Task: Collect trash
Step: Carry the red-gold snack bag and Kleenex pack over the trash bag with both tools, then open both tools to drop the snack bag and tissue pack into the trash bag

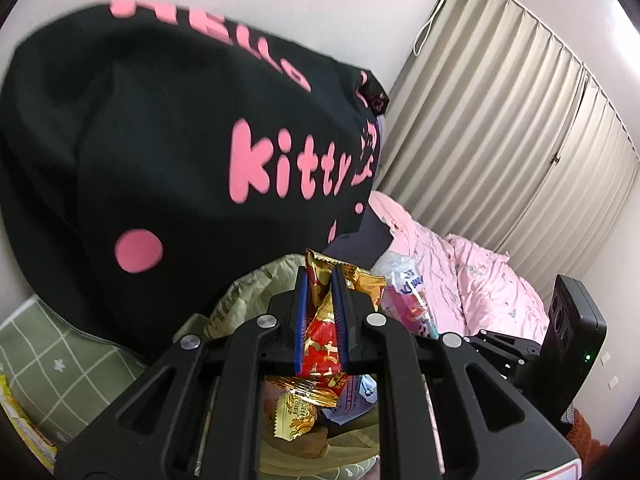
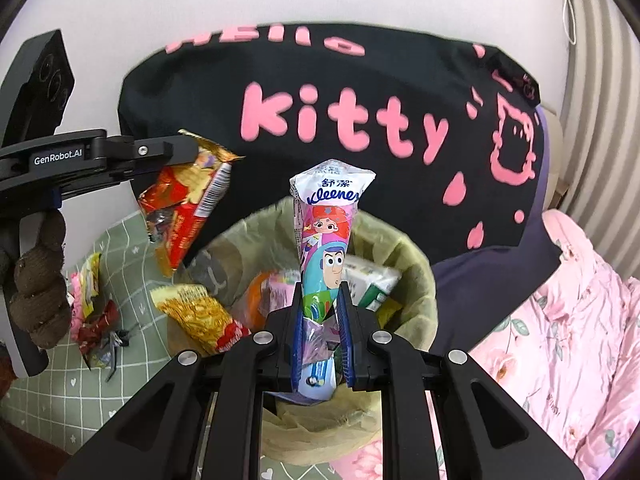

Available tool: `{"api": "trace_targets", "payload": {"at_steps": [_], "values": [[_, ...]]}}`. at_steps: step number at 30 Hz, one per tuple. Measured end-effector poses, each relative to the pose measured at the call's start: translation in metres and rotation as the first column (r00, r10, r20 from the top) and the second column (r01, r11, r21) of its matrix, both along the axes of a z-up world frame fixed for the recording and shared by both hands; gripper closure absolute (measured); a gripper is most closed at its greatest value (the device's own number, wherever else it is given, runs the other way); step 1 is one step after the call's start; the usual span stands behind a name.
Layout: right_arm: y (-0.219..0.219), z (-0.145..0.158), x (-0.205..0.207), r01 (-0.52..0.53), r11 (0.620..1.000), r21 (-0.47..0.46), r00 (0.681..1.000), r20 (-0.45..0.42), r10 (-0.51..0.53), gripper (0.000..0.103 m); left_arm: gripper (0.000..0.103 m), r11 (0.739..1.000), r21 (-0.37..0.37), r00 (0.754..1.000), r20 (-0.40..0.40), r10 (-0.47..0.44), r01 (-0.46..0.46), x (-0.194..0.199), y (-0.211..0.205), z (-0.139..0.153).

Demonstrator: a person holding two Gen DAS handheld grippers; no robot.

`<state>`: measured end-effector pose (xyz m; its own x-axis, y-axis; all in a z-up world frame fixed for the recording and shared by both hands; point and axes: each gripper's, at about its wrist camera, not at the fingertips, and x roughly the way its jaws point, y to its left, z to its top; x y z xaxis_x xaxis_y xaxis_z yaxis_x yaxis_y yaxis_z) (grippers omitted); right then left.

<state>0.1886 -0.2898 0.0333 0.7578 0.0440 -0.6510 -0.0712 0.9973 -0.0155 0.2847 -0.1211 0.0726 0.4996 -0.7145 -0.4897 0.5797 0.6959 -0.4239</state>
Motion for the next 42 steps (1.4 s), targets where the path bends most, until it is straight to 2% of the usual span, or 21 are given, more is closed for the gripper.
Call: {"api": "trace_targets", "payload": {"at_steps": [12,23,25,27,28,31,35,42], "values": [[-0.019,-0.022,0.009,0.032,0.998,0.061,0.996,-0.086,-0.026,0.087,0.092,0.994,0.108,0.997,-0.082,-0.001,0.010,0.013,-0.026,-0.051],[-0.013,-0.031,0.014,0.009,0.997,0.070,0.994,-0.111,-0.002,0.086,0.091,0.996,0.081,0.997,-0.069,-0.031,0.037,0.019,-0.036,-0.039],[-0.012,-0.032,0.015,0.012,0.998,0.066,0.993,-0.114,-0.005,0.082,0.086,0.997,0.067,0.996,-0.081,-0.041,0.046,0.020,-0.036,-0.039],[-0.013,-0.032,0.015,0.018,0.998,0.061,0.993,-0.113,-0.011,0.067,0.082,0.997,0.064,0.996,-0.079,-0.037,0.042,0.019,-0.034,-0.037],[-0.014,-0.033,0.016,0.018,0.998,0.059,0.994,-0.112,-0.011,0.066,0.079,0.997,0.068,0.997,-0.073,-0.031,0.036,0.018,-0.033,-0.035],[-0.012,-0.034,0.015,0.018,0.999,0.043,0.993,-0.114,-0.013,0.064,0.071,0.997,0.081,0.998,-0.061,-0.012,0.017,0.016,-0.028,-0.033],[-0.010,-0.033,0.012,0.013,0.999,0.033,0.994,-0.110,-0.010,0.064,0.067,0.997,0.077,0.999,-0.041,0.022,-0.019,0.009,-0.013,-0.028],[0.002,-0.017,0.007,-0.017,0.999,0.051,0.999,-0.036,0.019,0.063,0.059,0.987,0.056,0.989,0.004,0.148,-0.148,-0.018,0.040,-0.018]]}}
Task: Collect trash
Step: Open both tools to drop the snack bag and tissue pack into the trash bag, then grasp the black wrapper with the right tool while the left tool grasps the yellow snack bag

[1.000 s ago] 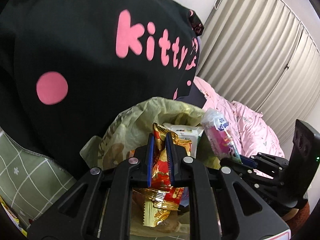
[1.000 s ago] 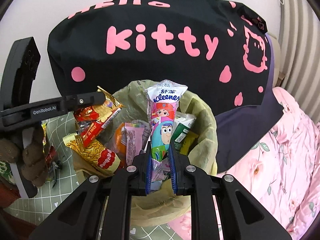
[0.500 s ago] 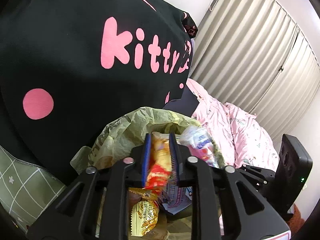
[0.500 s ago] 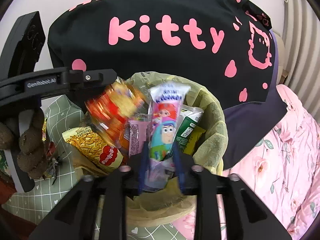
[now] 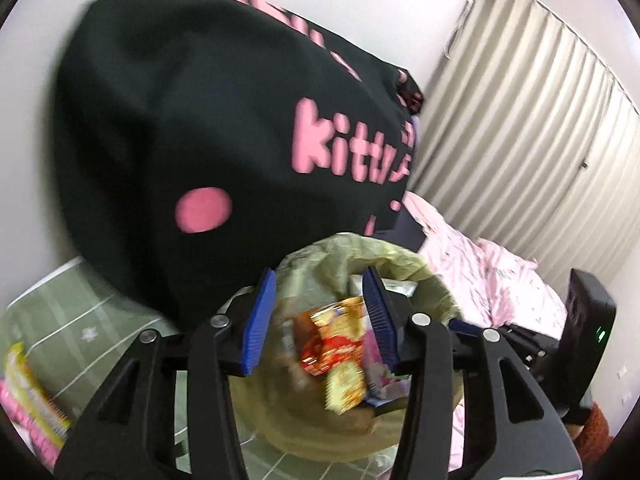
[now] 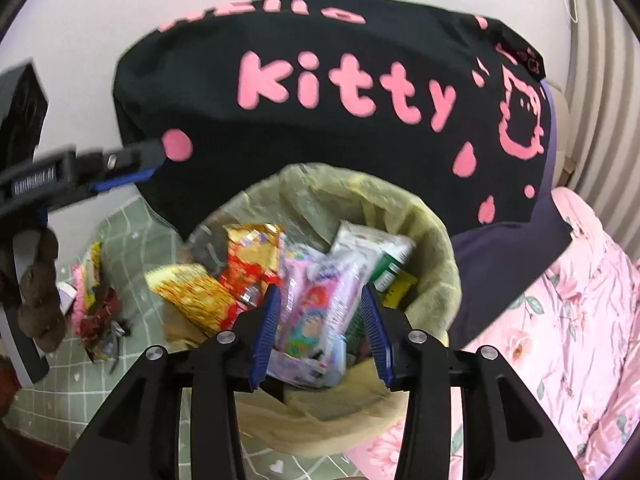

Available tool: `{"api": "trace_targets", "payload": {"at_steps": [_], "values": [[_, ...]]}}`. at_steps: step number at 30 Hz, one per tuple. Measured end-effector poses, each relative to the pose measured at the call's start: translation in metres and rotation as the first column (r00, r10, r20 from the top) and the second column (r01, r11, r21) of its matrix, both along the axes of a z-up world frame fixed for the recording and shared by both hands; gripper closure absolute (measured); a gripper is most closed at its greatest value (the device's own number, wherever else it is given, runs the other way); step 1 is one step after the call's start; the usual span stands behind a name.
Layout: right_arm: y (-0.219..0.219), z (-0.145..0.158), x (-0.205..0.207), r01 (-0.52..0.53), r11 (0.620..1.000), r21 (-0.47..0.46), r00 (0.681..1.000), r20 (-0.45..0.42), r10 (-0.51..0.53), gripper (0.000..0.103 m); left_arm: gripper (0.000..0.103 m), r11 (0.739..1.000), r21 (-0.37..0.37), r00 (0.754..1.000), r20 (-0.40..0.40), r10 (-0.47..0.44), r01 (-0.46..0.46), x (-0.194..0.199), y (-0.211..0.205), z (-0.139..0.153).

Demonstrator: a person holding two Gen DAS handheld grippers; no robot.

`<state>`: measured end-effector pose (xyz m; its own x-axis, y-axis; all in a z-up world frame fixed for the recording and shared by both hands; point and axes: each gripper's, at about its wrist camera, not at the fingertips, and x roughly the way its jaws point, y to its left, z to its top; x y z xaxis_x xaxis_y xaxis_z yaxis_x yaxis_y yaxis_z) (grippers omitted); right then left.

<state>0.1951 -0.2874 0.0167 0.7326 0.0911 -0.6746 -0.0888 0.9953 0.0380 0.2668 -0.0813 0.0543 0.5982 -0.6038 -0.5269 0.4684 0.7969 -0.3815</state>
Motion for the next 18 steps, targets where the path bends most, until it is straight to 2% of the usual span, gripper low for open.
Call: {"api": "trace_targets", "payload": {"at_steps": [4,5,7,10,12,15,18], "values": [[0.015,0.014,-0.004,-0.045,0.998,0.048,0.996,0.079,0.042,0.060,0.059,0.995,0.046,0.996,0.019,0.090,-0.091,-0.018,0.034,-0.006],[0.020,0.018,-0.005,-0.068,0.996,0.061,0.993,0.105,0.062,0.055,0.059,0.992,0.062,0.993,0.025,0.111,-0.112,-0.024,0.043,-0.008],[0.034,0.022,-0.005,-0.121,0.989,0.081,0.984,0.144,0.109,0.055,0.058,0.984,0.089,0.988,0.033,0.153,-0.156,-0.035,0.062,-0.013],[0.055,0.023,-0.001,-0.189,0.978,0.088,0.972,0.156,0.174,0.054,0.058,0.966,0.110,0.973,0.014,0.232,-0.232,-0.050,0.097,-0.027],[0.074,0.019,0.004,-0.248,0.965,0.090,0.962,0.145,0.233,0.049,0.058,0.951,0.114,0.957,-0.009,0.291,-0.289,-0.057,0.123,-0.037],[0.099,0.011,0.007,-0.314,0.946,0.077,0.945,0.125,0.303,0.049,0.058,0.910,0.122,0.913,-0.048,0.405,-0.397,-0.070,0.165,-0.054],[0.129,-0.004,0.010,-0.391,0.920,0.033,0.920,0.052,0.389,0.049,0.058,0.853,0.140,0.851,-0.089,0.517,-0.503,-0.083,0.207,-0.071]]}}
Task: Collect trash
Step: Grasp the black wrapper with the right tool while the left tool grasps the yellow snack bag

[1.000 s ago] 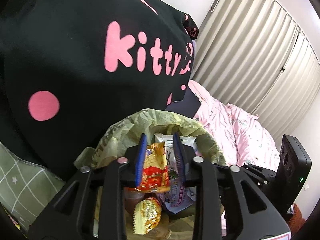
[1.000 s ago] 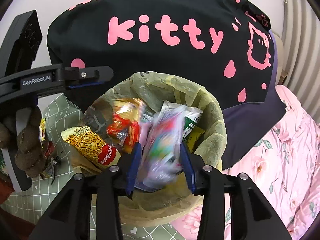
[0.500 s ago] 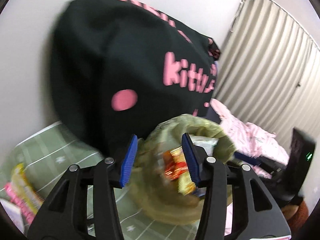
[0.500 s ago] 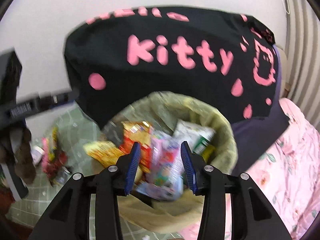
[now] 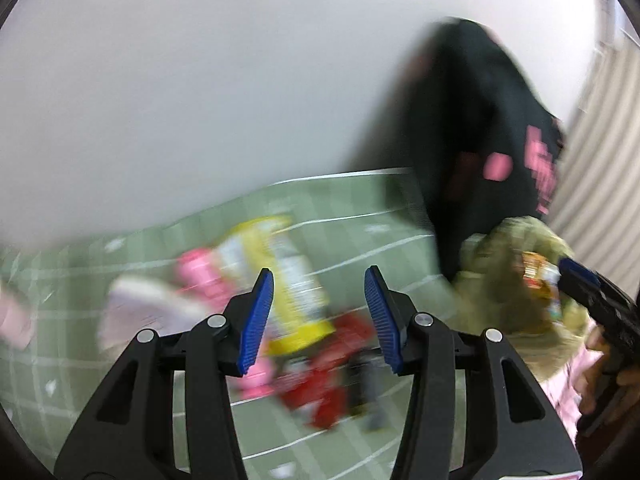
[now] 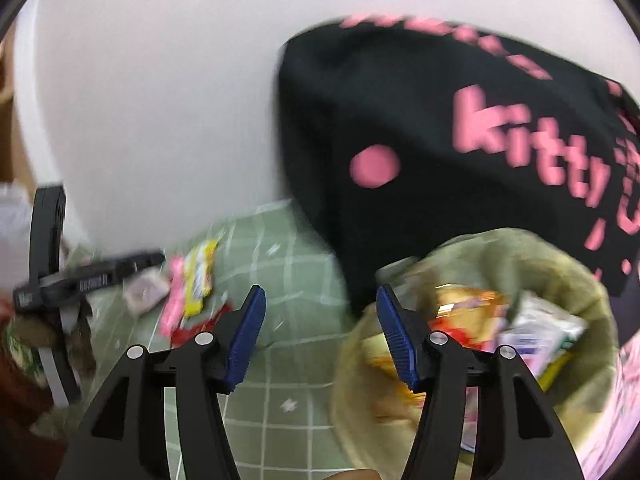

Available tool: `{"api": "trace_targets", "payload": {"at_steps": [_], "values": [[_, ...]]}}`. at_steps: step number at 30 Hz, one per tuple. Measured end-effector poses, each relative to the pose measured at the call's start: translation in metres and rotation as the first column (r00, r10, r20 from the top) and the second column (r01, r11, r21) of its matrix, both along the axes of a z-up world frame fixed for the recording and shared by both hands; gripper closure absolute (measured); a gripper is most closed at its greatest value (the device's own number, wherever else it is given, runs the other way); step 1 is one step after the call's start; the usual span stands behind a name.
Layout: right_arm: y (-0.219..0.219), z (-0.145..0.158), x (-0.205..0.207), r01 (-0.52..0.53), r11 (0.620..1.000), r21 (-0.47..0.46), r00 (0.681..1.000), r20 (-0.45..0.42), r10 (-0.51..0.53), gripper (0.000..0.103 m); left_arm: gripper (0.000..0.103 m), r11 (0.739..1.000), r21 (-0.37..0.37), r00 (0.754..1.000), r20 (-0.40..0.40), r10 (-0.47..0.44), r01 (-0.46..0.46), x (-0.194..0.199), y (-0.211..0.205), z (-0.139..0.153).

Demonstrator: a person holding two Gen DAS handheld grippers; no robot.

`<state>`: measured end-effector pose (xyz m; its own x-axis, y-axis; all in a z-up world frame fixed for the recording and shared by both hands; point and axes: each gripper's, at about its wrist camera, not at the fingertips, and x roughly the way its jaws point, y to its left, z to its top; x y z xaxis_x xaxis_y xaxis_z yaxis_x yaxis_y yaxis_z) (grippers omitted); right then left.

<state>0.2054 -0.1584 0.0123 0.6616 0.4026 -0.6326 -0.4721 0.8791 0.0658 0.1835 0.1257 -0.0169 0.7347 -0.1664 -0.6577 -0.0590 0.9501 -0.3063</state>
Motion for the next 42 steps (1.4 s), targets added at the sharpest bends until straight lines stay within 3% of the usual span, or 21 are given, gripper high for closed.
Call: {"api": "trace_targets", "payload": {"at_steps": [4,10,18,22,23,27,29,36,42], "values": [[0.030,-0.022,0.000,-0.077,0.996,-0.054,0.996,-0.052,0.074,0.049,0.058,0.988,-0.019,0.987,-0.045,0.155,-0.155,-0.028,0.056,-0.018],[0.070,-0.052,-0.002,-0.163,0.984,-0.078,0.982,-0.107,0.154,0.049,0.058,0.966,-0.031,0.965,-0.067,0.253,-0.256,-0.058,0.091,-0.031],[0.108,-0.108,0.014,-0.270,0.962,-0.037,0.932,-0.261,0.252,0.049,0.058,0.973,-0.006,0.968,-0.100,0.231,-0.233,-0.076,0.085,-0.038],[0.121,-0.129,0.024,-0.270,0.962,-0.037,0.913,-0.328,0.244,0.060,0.058,0.975,0.007,0.969,-0.115,0.220,-0.221,-0.084,0.084,-0.040],[0.121,-0.130,0.023,-0.267,0.963,-0.030,0.912,-0.332,0.243,0.061,0.058,0.976,0.004,0.969,-0.118,0.218,-0.219,-0.087,0.084,-0.041],[0.121,-0.129,0.018,-0.275,0.959,-0.060,0.912,-0.333,0.241,0.083,0.058,0.977,0.001,0.969,-0.133,0.209,-0.211,-0.088,0.082,-0.045],[0.118,-0.128,0.017,-0.275,0.960,-0.057,0.907,-0.347,0.239,0.087,0.058,0.979,-0.005,0.970,-0.140,0.200,-0.203,-0.087,0.079,-0.047],[0.102,-0.126,0.011,-0.248,0.968,-0.042,0.907,-0.362,0.217,0.088,0.057,0.989,-0.013,0.977,-0.154,0.144,-0.148,-0.077,0.064,-0.051],[0.093,-0.120,0.006,-0.236,0.971,-0.046,0.916,-0.344,0.206,0.088,0.057,0.987,-0.023,0.976,-0.158,0.151,-0.157,-0.071,0.064,-0.051]]}}
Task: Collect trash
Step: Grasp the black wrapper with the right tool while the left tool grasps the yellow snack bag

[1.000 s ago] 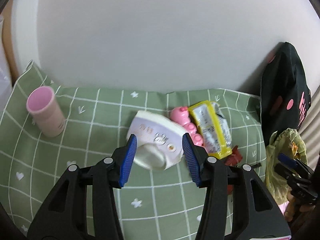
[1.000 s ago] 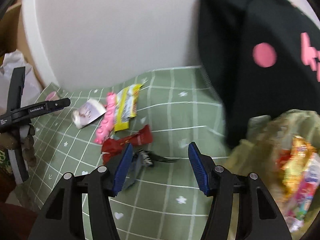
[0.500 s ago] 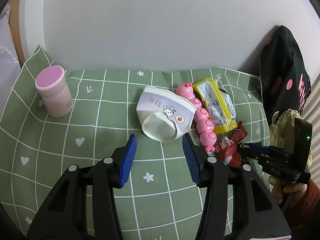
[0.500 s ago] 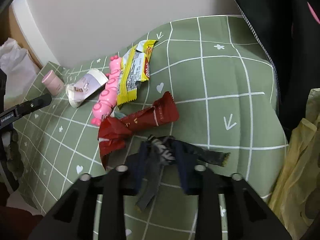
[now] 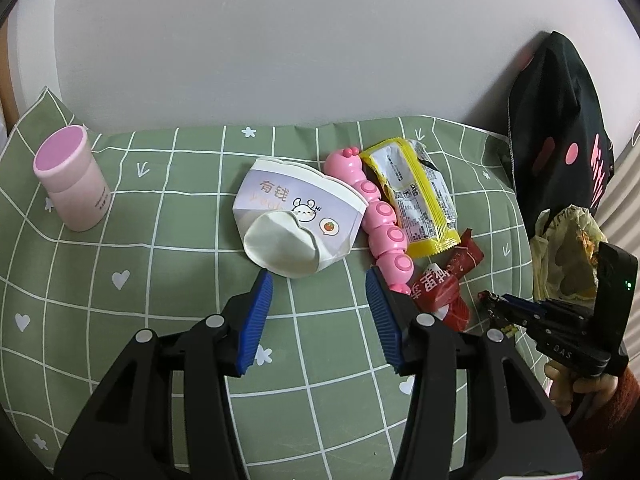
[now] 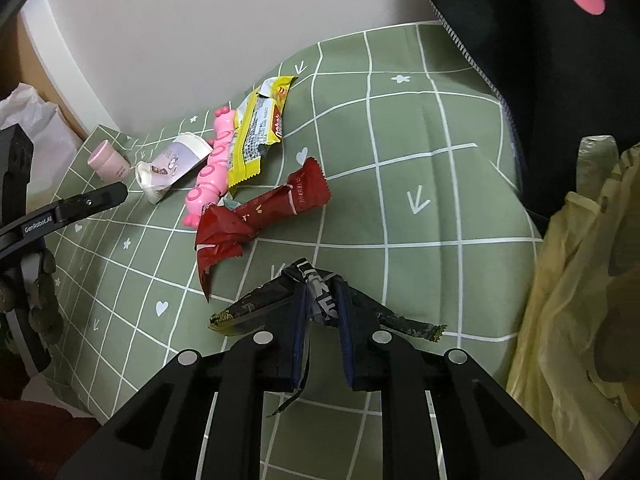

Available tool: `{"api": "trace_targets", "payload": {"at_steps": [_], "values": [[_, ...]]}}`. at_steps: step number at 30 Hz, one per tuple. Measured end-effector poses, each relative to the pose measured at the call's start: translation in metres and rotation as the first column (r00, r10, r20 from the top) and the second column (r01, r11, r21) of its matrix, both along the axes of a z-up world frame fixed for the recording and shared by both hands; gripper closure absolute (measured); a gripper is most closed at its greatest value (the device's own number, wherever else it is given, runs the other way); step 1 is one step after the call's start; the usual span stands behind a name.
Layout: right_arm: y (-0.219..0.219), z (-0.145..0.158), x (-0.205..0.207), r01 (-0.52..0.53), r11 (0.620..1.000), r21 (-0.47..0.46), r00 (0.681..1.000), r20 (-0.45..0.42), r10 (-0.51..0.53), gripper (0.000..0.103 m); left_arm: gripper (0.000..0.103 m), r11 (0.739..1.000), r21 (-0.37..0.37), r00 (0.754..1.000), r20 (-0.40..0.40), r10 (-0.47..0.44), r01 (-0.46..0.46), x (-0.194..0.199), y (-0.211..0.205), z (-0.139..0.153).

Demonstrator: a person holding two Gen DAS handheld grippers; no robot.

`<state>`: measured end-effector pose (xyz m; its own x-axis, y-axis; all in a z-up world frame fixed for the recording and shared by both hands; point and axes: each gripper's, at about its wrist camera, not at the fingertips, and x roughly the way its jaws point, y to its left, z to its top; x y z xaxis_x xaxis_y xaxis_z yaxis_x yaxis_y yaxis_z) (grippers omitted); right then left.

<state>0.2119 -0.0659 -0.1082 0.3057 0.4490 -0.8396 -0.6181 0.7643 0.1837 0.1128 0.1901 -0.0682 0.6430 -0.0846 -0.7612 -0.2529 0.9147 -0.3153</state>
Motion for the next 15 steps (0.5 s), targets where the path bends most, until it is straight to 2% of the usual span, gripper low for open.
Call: {"api": "trace_targets", "payload": {"at_steps": [9,11,15], "values": [[-0.007,0.013,-0.007,0.011,1.000,0.004,0.999,0.049,-0.011,0.088,0.057,0.999,-0.018,0.998,0.044,-0.033,0.033,0.009,-0.009,0.011],[-0.008,0.015,-0.008,0.022,1.000,0.008,0.998,0.055,-0.022,0.088,0.054,0.998,-0.036,0.996,0.068,-0.058,0.060,0.018,-0.013,0.017],[-0.011,0.015,-0.012,0.023,1.000,0.011,0.999,0.043,-0.024,0.088,0.052,0.991,-0.026,0.985,0.109,-0.131,0.134,0.050,-0.023,0.025]]}}
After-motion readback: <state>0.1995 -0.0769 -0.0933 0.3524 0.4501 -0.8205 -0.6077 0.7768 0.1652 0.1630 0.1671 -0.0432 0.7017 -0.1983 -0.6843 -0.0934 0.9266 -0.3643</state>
